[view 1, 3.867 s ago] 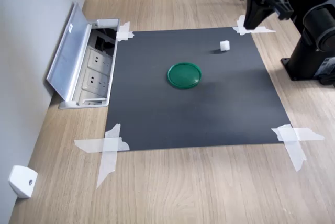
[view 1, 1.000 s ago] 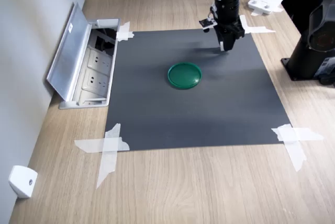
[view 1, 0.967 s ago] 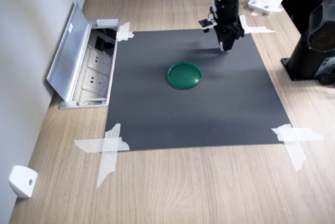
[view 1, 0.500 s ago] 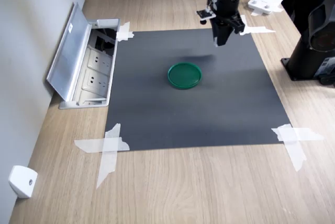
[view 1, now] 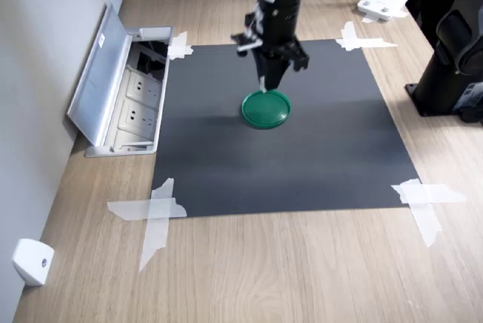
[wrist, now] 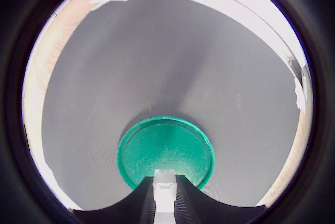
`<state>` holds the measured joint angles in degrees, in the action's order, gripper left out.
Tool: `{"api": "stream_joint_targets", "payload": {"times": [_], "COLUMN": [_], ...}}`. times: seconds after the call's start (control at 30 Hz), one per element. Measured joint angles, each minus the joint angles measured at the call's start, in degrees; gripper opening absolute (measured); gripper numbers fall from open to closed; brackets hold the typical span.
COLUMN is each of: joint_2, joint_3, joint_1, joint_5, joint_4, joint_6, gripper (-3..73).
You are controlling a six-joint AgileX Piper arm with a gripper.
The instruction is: Grasp a white terminal and put it on the green lid.
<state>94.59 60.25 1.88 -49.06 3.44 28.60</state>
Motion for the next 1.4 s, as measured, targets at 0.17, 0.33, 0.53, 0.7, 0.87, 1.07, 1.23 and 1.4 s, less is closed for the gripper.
{"api": "stream_joint_targets", "payload": {"times": [0.17, 0.33, 0.53, 0.7, 0.87, 1.07, 1.23, 1.4], "joint_2": [2.89, 3.1, 3.1, 3.1, 2.99, -1.3, -6.94, -14.09], "joint_3": [0.23, 0.23, 0.23, 0.23, 0.3, 0.3, 0.3, -0.44], "joint_1": [-0.07, -0.07, -0.07, -0.07, -0.07, -0.07, -0.07, -0.07], "joint_5": [0.22, 0.5, 0.86, 1.52, 2.27, 4.64, 7.11, 11.89], "joint_4": [-1.92, -2.23, -1.37, -1.37, -1.37, -1.31, -1.11, -0.76], "joint_6": [-0.28, -0.46, 1.02, 1.12, 1.12, 1.12, 0.93, -4.39], "gripper": [9.1, 11.7, 28.2, 48.0, 56.8, 51.4, 25.2, 2.2]}}
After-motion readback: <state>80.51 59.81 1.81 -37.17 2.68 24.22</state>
